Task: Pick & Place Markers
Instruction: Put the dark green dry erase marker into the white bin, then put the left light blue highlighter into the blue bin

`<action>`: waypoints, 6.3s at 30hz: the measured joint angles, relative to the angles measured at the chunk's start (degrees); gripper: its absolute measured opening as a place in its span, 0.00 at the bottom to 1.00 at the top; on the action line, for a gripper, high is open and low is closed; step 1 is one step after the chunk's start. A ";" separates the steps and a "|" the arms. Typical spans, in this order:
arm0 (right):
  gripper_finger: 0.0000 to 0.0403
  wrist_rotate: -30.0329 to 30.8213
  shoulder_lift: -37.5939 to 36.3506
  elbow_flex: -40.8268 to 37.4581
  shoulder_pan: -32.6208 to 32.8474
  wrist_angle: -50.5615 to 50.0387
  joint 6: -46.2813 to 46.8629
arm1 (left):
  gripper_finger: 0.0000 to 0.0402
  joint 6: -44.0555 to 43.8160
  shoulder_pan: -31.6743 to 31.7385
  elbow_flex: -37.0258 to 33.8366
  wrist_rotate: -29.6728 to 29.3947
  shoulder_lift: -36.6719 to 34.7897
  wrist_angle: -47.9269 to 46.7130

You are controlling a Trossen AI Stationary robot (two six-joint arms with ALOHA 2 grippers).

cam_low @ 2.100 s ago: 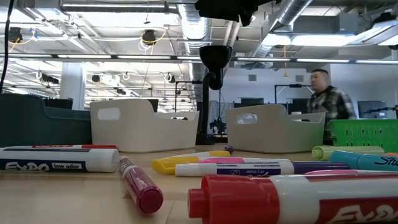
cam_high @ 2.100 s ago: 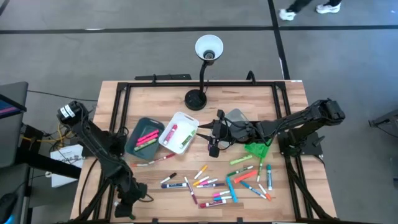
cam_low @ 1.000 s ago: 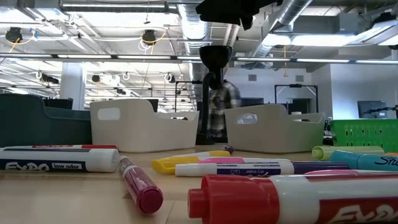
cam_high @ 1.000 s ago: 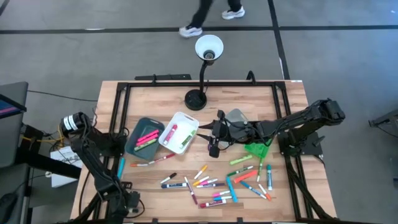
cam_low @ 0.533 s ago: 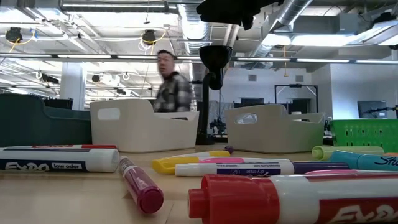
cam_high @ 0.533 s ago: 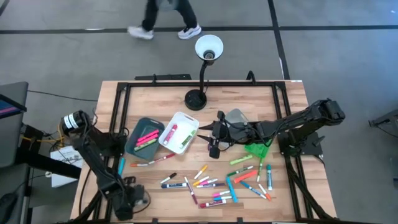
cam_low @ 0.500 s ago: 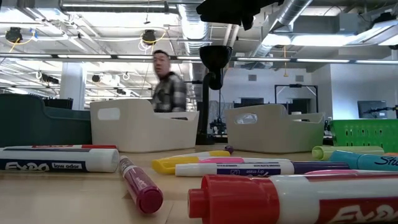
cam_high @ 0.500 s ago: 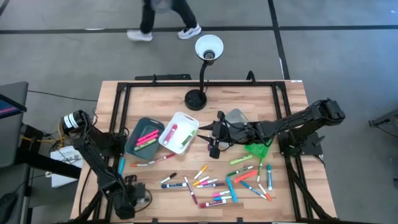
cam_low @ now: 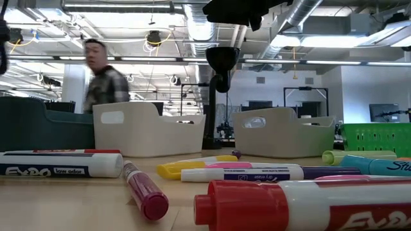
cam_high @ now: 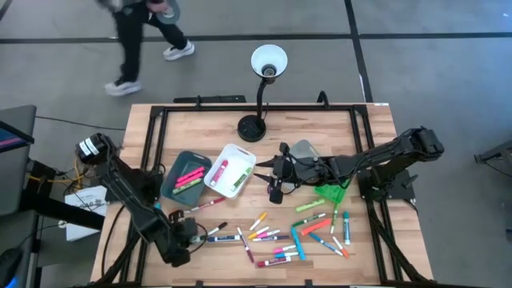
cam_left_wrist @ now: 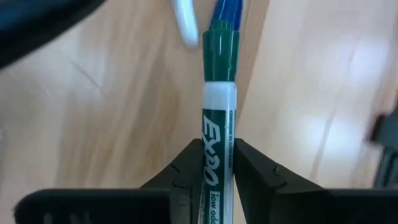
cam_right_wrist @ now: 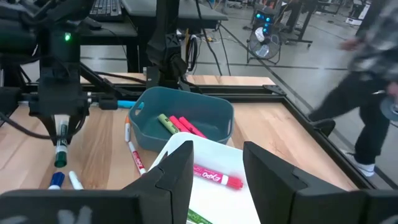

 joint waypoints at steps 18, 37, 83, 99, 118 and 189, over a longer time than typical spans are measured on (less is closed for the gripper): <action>0.33 0.00 -0.01 0.00 -0.09 0.02 0.00 | 0.19 34.81 32.95 0.26 -19.50 -15.30 7.34; 0.33 0.00 -0.01 0.00 -0.09 0.00 -0.02 | 0.20 36.46 54.79 0.26 -2.88 -2.09 9.28; 0.33 0.02 -0.01 0.00 -2.06 0.00 -0.52 | 0.28 28.90 34.65 12.34 -0.26 -16.69 -13.54; 0.33 -0.52 -0.03 0.00 -2.23 -1.25 -0.19 | 0.27 2.70 28.85 26.99 19.17 -1.96 -44.72; 0.33 -3.32 -0.03 -0.02 -2.12 -0.31 0.00 | 0.25 -29.47 9.36 12.18 26.66 -2.00 -44.62; 0.33 -3.26 -0.03 -0.02 -2.38 -0.39 -0.04 | 0.21 -20.32 9.42 -6.56 20.42 -1.38 -8.48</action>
